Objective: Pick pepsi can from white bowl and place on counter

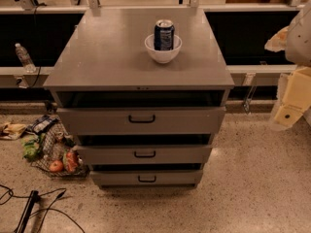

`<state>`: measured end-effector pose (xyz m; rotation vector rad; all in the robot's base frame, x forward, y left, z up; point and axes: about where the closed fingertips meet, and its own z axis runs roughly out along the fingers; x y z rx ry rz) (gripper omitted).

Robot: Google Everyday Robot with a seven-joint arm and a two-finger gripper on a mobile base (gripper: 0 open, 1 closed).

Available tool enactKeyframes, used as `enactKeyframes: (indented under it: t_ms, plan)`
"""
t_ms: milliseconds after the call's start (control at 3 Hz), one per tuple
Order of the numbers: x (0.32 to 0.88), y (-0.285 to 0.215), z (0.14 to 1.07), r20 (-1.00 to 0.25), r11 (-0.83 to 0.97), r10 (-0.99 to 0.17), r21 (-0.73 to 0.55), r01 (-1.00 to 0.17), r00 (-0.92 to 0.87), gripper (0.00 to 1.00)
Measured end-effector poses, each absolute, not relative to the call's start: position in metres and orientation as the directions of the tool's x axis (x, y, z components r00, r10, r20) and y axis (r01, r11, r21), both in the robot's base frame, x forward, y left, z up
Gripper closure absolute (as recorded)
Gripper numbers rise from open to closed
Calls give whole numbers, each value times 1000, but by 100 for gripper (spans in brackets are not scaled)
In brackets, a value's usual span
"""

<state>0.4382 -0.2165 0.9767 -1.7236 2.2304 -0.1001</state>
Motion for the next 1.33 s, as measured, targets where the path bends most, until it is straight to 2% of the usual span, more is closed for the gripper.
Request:
enactKeyframes:
  t_ms: [667,1000,1333]
  plan:
    - [446,-217,979,-238,306,-939,-255,-917,-247,0]
    - [479,-219,986,-368,398,-882,-246,-884,-294,0]
    - [542,-224,979,-631,487,-732,-220,-845,-258,0]
